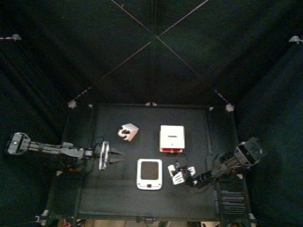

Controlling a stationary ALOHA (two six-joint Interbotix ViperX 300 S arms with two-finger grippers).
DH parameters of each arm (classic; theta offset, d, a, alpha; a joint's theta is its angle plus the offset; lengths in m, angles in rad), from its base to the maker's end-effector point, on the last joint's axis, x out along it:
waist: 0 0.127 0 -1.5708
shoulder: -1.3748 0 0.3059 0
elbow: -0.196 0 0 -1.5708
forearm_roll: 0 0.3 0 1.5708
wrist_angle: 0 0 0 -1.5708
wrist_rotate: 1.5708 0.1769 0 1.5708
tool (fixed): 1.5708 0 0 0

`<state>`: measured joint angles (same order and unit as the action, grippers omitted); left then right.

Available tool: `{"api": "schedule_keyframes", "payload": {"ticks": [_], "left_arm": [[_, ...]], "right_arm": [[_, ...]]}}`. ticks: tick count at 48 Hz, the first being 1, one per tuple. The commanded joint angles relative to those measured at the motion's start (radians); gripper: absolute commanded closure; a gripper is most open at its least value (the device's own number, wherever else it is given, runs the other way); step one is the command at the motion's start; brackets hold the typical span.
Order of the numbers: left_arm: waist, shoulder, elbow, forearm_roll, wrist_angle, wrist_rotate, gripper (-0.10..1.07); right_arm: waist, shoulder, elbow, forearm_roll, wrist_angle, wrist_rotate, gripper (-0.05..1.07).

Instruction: Grab egg sushi

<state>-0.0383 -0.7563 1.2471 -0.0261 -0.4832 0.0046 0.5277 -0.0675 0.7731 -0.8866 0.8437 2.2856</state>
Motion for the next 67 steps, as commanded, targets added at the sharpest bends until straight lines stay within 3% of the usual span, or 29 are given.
{"api": "schedule_keyframes", "payload": {"ticks": [1,17,51,57,67], "left_arm": [[0.003,0.002,-0.012,0.002,-0.006,0.002,0.24],[0.002,0.002,-0.012,0.000,-0.005,0.003,0.24],[0.003,0.002,-0.009,0.002,-0.006,0.003,0.24],[0.003,0.002,-0.009,0.002,-0.005,0.003,0.24],[0.002,0.002,-0.009,0.002,-0.005,0.003,0.24]], "right_arm": [[0.002,-0.008,-0.018,0.005,-0.002,-0.002,0.11],[-0.005,0.058,-0.020,0.040,-0.080,0.000,0.09],[-0.018,0.121,-0.032,0.041,-0.087,0.000,0.10],[-0.026,0.129,-0.035,0.043,-0.103,0.000,0.15],[-0.040,0.133,-0.032,0.048,-0.133,0.000,0.32]]}}
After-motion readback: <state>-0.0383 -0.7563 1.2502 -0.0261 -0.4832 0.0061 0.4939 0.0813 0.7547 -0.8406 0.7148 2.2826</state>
